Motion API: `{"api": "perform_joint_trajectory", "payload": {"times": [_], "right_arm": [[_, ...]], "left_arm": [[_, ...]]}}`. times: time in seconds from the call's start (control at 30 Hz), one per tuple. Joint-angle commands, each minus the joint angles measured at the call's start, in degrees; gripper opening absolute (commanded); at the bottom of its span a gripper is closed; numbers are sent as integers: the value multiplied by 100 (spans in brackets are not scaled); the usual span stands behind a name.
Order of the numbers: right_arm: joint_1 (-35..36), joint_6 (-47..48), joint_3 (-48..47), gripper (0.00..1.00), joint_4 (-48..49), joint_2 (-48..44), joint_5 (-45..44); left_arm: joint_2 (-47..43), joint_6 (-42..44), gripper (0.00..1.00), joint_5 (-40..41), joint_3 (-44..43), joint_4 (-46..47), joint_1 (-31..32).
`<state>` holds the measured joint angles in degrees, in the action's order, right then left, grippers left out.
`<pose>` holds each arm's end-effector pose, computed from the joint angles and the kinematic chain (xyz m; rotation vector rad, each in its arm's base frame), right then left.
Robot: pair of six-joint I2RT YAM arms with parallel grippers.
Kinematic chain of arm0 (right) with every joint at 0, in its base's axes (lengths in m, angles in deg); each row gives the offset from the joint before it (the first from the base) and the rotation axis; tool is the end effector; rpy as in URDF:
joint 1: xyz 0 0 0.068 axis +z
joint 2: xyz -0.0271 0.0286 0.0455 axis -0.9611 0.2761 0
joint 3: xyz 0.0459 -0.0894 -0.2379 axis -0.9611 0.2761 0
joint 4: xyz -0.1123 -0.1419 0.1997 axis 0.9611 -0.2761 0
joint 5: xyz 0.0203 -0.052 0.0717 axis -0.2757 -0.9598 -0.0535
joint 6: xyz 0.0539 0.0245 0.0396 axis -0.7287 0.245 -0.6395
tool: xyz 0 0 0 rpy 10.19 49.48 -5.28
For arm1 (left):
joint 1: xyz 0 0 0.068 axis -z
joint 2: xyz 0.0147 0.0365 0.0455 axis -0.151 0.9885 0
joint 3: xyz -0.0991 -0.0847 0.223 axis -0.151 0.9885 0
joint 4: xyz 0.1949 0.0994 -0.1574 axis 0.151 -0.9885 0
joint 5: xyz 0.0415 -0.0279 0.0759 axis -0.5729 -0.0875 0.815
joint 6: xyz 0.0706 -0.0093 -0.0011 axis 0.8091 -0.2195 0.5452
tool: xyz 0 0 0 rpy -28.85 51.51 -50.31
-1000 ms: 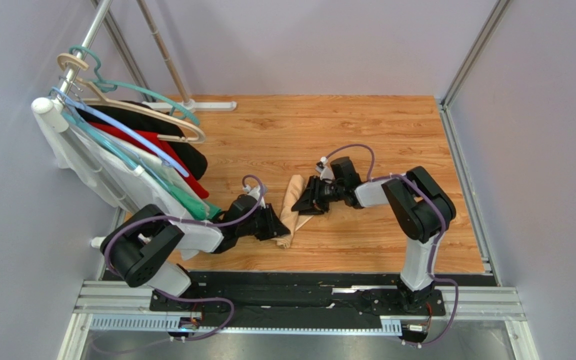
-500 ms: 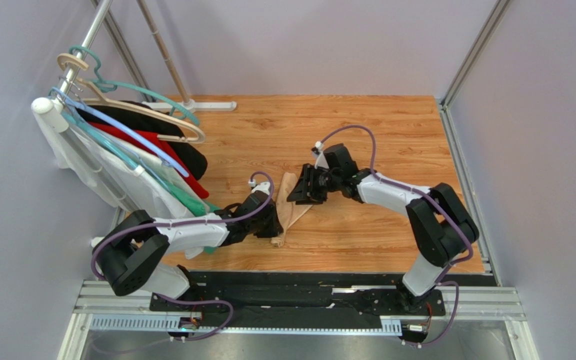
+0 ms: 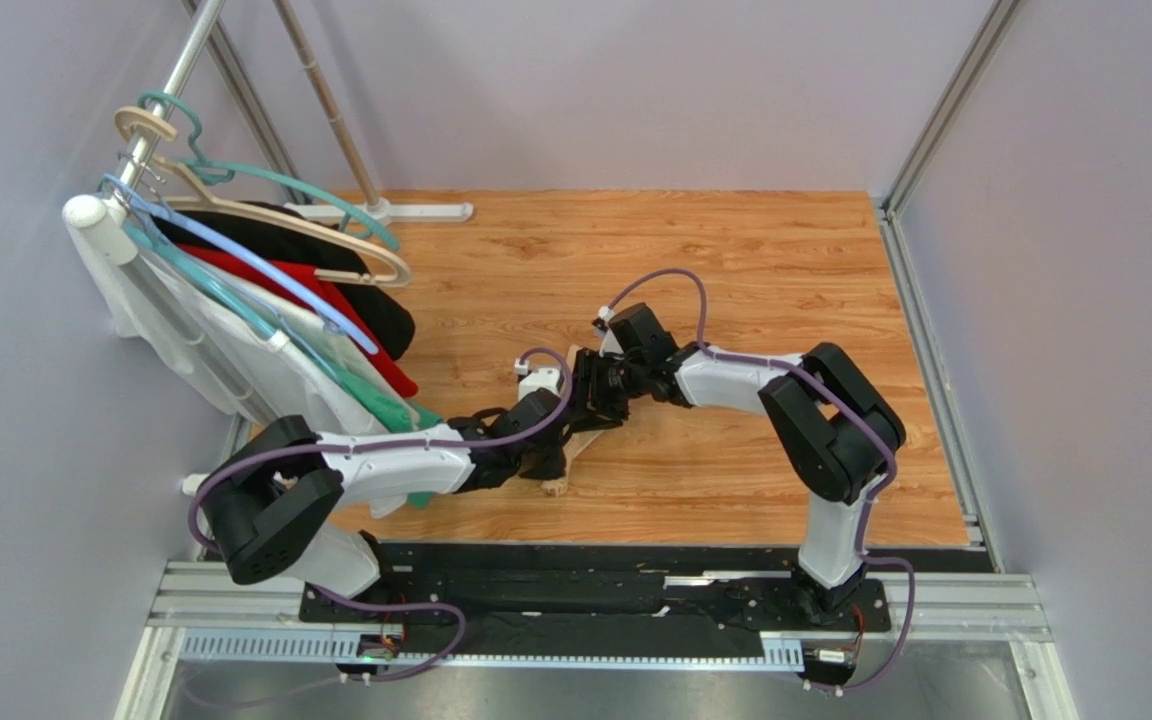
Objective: Fold the napkin, place the utensils inside, and roll it up
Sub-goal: Roll the napkin with the utensil
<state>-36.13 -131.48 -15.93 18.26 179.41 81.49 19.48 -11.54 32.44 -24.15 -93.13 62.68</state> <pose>0.2847 0.2597 0.1103 -0.0660 2.7666 1.2056 0.1801 -0.2259 0.1159 0.0810 2.5253 -0.4673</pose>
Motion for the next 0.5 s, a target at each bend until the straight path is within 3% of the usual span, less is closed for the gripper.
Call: {"api": "perform_joint_trajectory", "payload": {"times": [0.0, 0.33, 0.43, 0.47], "right_arm": [[47, -67, -202, 47, 251, 228, -108], [83, 38, -61, 45, 330, 668, -108], [74, 82, -61, 39, 312, 773, -90], [83, 117, -70, 32, 304, 800, -46]], "left_arm": [[148, 258, 0, 267, -218, -610, 225], [614, 916, 0, 899, -912, -1051, 884], [711, 1083, 0, 1093, -1044, -1077, 1094], [737, 1119, 0, 1119, -1097, -1086, 1139]]}}
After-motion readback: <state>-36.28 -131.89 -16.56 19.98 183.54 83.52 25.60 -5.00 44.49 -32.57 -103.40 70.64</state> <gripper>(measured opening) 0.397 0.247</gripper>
